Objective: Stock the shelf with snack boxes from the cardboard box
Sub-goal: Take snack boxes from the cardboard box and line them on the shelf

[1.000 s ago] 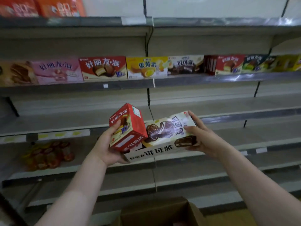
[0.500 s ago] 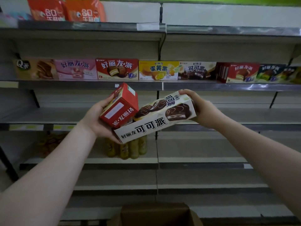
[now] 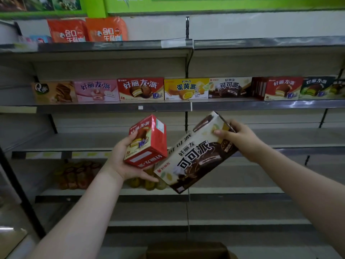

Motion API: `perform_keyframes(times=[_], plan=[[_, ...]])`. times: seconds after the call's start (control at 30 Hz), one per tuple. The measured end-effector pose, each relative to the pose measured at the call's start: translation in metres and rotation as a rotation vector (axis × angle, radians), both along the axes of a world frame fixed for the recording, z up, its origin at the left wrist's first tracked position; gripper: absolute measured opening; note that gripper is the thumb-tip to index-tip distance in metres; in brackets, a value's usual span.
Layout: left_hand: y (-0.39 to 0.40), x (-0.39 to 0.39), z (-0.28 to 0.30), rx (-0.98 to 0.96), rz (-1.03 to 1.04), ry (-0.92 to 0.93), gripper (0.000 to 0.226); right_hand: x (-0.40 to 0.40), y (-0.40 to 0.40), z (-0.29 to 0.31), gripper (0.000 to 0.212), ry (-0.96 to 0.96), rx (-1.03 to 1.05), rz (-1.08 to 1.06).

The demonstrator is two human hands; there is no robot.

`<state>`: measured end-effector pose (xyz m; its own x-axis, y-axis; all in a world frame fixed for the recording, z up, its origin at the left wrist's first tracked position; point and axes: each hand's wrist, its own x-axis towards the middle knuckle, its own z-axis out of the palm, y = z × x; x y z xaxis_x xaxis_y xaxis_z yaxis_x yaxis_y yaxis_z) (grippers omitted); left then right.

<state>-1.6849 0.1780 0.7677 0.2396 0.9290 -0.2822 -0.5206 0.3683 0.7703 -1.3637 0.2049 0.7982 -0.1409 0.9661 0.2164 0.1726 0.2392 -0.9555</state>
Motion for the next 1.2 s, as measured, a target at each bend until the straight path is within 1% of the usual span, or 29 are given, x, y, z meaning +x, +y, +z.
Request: perform_keyframes(times=[0.1,0.13,0.17,0.23,0.3,0.4,0.53,0.63,0.7,0.77,0.83,0.9,1.03,1.1,1.2], plan=[[-0.003,-0.001,-0.012,-0.028,0.039,-0.034,0.067,0.004,-0.003,-0.029,0.082,0.158,-0.099,0.019],[-0.005,0.000,-0.016,-0.029,0.051,-0.057,0.066,0.003,-0.005,-0.037,0.084,0.214,-0.123,0.019],[-0.007,0.002,-0.018,-0.029,0.068,-0.081,0.064,0.002,-0.006,-0.044,0.080,0.259,-0.141,0.016],[-0.008,0.006,-0.021,-0.021,0.131,-0.126,0.062,-0.004,-0.009,-0.056,0.064,0.317,-0.169,0.005],[-0.009,0.010,-0.022,-0.007,0.185,-0.143,0.058,-0.008,-0.012,-0.063,0.056,0.351,-0.188,-0.016],[-0.007,0.014,-0.020,-0.001,0.235,-0.124,0.051,-0.011,-0.014,-0.064,0.053,0.368,-0.178,-0.033],[0.000,0.018,-0.004,0.020,0.193,-0.106,0.050,-0.008,-0.012,-0.056,0.053,0.386,-0.131,-0.061],[0.009,0.024,0.021,0.026,0.181,-0.028,0.049,-0.005,-0.011,-0.050,0.059,0.433,-0.100,-0.092],[0.017,0.033,0.041,-0.018,0.237,-0.003,0.044,-0.005,-0.012,-0.047,0.059,0.469,-0.077,-0.151],[0.027,0.043,0.059,-0.042,0.298,-0.013,0.042,-0.008,-0.013,-0.046,0.048,0.498,-0.031,-0.261],[0.036,0.052,0.072,-0.015,0.327,-0.012,0.039,-0.009,-0.014,-0.047,0.041,0.499,0.016,-0.412],[0.045,0.060,0.081,0.011,0.316,-0.008,0.038,-0.005,-0.013,-0.049,0.043,0.496,0.063,-0.548],[0.063,0.075,0.089,0.020,0.277,-0.017,0.027,0.009,-0.011,-0.040,0.046,0.530,0.129,-0.679],[0.070,0.088,0.091,0.022,0.259,-0.041,0.026,0.017,-0.003,-0.032,0.046,0.570,0.140,-0.693],[0.086,0.106,0.091,0.033,0.275,-0.059,0.031,0.033,0.013,-0.015,0.064,0.627,0.149,-0.691]])
